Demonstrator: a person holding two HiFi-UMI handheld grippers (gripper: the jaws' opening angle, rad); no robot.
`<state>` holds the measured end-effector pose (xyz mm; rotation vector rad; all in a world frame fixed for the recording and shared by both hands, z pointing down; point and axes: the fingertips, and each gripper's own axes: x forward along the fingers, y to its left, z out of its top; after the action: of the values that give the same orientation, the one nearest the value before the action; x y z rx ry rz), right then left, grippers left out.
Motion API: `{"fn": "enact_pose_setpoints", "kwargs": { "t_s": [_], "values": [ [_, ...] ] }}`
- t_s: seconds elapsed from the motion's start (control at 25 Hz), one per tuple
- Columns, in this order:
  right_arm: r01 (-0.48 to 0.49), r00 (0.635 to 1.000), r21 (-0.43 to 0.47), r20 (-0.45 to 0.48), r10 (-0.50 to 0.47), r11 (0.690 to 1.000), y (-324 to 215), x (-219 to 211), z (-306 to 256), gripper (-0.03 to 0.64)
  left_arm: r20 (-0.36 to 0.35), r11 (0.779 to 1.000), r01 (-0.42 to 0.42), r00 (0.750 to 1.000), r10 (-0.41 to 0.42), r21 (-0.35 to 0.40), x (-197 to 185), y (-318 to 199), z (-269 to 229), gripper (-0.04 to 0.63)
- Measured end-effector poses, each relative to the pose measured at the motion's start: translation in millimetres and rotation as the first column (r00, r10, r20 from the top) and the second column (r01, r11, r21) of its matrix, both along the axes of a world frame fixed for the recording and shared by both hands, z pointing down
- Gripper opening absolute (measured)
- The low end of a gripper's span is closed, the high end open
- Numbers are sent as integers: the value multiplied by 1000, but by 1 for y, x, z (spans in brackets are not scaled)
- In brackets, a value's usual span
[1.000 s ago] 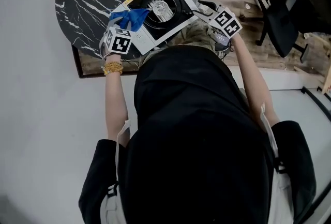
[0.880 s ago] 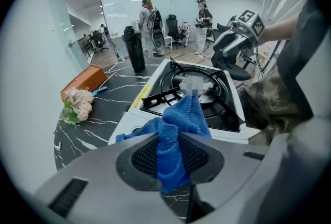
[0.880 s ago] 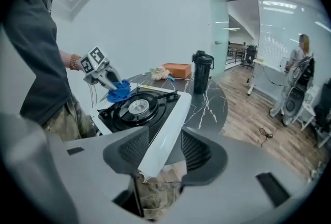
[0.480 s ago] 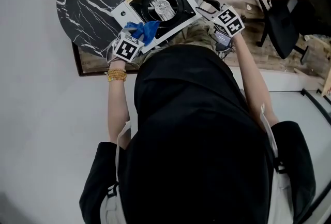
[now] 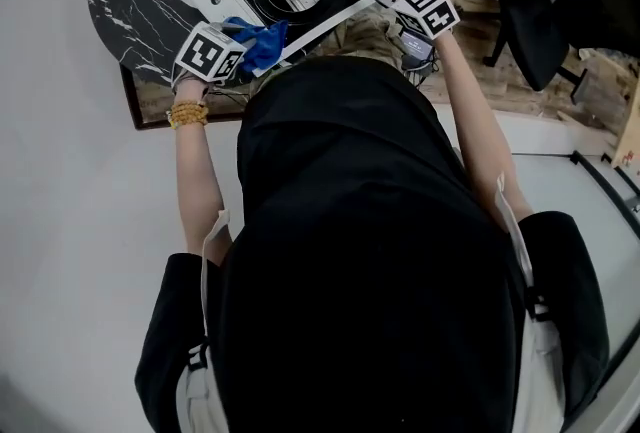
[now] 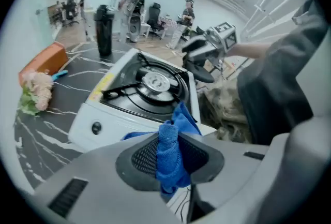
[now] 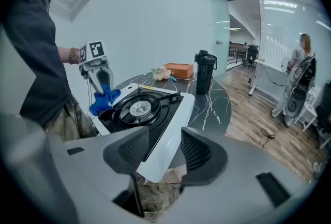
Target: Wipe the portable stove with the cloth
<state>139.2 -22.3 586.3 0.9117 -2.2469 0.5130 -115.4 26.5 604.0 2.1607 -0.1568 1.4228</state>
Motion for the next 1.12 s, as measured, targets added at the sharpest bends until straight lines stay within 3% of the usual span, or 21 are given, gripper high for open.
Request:
{"fn": "enact_pose_setpoints", "kwargs": {
  "t_s": [0.08, 0.2, 0.28, 0.44, 0.8, 1.12],
  "values": [
    [-3, 1000, 3, 0, 3, 1000, -1, 1, -1, 186, 8, 983, 135, 990, -137, 125, -14, -45, -10, 89],
    [-8, 1000, -4, 2, 8, 1000, 0, 2, 0, 186, 43, 919, 248, 961, -273, 306, -39, -101, -9, 91],
    [-5, 1000, -8, 6, 5, 1000, 3, 1, 1, 186, 59, 908, 258, 954, -292, 329, -45, -114, 6, 91],
    [-13, 1000, -6, 13, 13, 1000, 4, 1, -1, 186, 19, 891, 342, 931, -364, 300, -40, -122, 17, 89],
    [-24, 999, -10, 26, 24, 1000, 3, -5, 1, 186, 76, 917, 273, 949, -307, 291, -36, -99, 21, 87],
    [-11, 1000, -15, 25, 11, 1000, 1, -9, 2, 186, 81, 959, 157, 980, -180, 234, -12, -42, 18, 87]
  ]
}}
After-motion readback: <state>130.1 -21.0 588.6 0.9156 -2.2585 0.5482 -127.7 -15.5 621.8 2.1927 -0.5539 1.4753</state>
